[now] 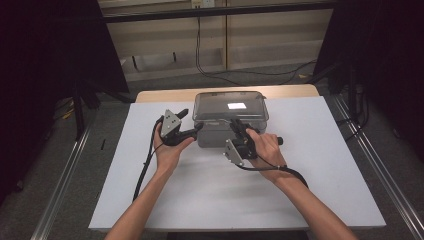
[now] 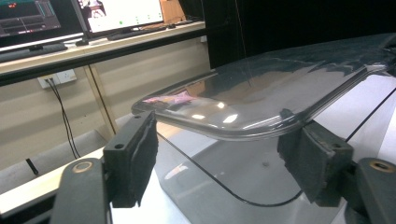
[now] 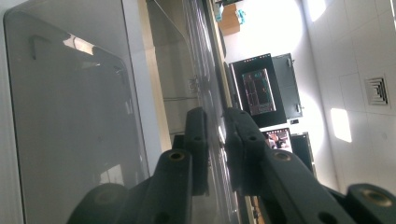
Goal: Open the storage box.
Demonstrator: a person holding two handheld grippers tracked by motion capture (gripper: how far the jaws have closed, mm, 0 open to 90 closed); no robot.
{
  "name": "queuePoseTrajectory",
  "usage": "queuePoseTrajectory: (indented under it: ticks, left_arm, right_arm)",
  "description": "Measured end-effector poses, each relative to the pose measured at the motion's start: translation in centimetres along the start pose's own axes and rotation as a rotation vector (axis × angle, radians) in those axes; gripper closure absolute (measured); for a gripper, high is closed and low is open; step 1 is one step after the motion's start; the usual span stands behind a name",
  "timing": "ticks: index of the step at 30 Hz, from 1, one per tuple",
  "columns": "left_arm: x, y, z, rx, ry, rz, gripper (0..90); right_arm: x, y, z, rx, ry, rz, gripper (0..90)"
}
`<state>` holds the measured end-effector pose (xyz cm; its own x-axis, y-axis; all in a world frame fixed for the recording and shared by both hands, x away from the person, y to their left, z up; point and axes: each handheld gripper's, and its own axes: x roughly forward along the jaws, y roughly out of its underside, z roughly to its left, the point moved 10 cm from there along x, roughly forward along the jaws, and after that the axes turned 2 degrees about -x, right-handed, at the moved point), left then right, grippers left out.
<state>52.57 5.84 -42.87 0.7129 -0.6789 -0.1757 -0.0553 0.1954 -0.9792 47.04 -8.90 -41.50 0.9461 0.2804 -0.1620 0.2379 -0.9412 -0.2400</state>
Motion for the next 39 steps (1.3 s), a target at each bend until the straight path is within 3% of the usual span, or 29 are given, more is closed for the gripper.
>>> queuePoseTrajectory:
  ticks: [6, 11, 16, 18, 19, 22, 23, 24, 25, 26, 30, 31, 36, 39]
  left_arm:
    - [0.0, -0.5, 0.1, 0.012, -0.004, -0.007, 32.7]
    - [-0.1, -0.8, 0.2, 0.016, -0.009, -0.017, 32.8]
    - [0.0, -0.7, 0.0, -0.003, 0.0, -0.016, 32.4]
    - [0.0, -0.6, 0.0, 0.002, 0.004, -0.012, 32.5]
    - [0.1, -0.6, -0.1, 0.013, 0.0, -0.013, 32.5]
    - [0.2, -0.7, -0.2, 0.011, 0.002, -0.016, 33.0]
    - [0.2, -0.7, -0.2, 0.011, 0.002, -0.016, 33.0]
    - [0.1, -0.7, -0.1, 0.018, 0.004, -0.013, 33.3]
    - [0.1, -0.7, -0.1, 0.018, 0.004, -0.013, 33.7]
    - [0.2, -0.9, -0.2, 0.002, 0.007, -0.023, 34.4]
    - [0.2, -1.0, -0.1, 0.014, 0.01, -0.022, 35.8]
    - [0.2, -1.1, -0.2, -0.004, 0.016, -0.03, 35.9]
    - [0.3, -1.2, -0.2, 0.008, 0.016, -0.031, 36.0]
    - [0.3, -1.4, -0.1, 0.008, 0.017, -0.04, 36.4]
  right_arm:
    - [0.1, 0.2, -0.3, 0.075, 0.0, -0.014, 64.1]
    - [0.0, 1.2, -0.5, 0.259, -0.032, -0.025, 53.7]
    - [-0.3, 2.5, -0.8, 0.399, -0.055, -0.021, 42.8]
    - [-0.3, 2.7, -0.9, 0.421, -0.059, -0.024, 41.0]
    - [-0.3, 3.1, -1.3, 0.485, -0.062, -0.041, 38.3]
    - [-0.4, 3.6, -1.4, 0.552, -0.077, -0.061, 36.0]
    - [-0.4, 3.6, -1.4, 0.552, -0.077, -0.061, 36.0]
    - [-0.4, 4.2, -1.5, 0.602, -0.083, -0.066, 35.2]
    - [-0.4, 4.2, -1.5, 0.602, -0.083, -0.066, 35.2]
    - [-0.4, 4.6, -1.6, 0.654, -0.091, -0.078, 33.5]
    - [-0.2, 5.7, -1.8, 0.757, -0.111, -0.082, 31.9]
    - [-0.2, 5.9, -1.8, 0.773, -0.115, -0.08, 31.8]
    - [0.1, 7.1, -2.2, 0.878, -0.117, -0.085, 31.0]
    - [0.3, 7.8, -2.3, 0.913, -0.119, -0.087, 30.9]
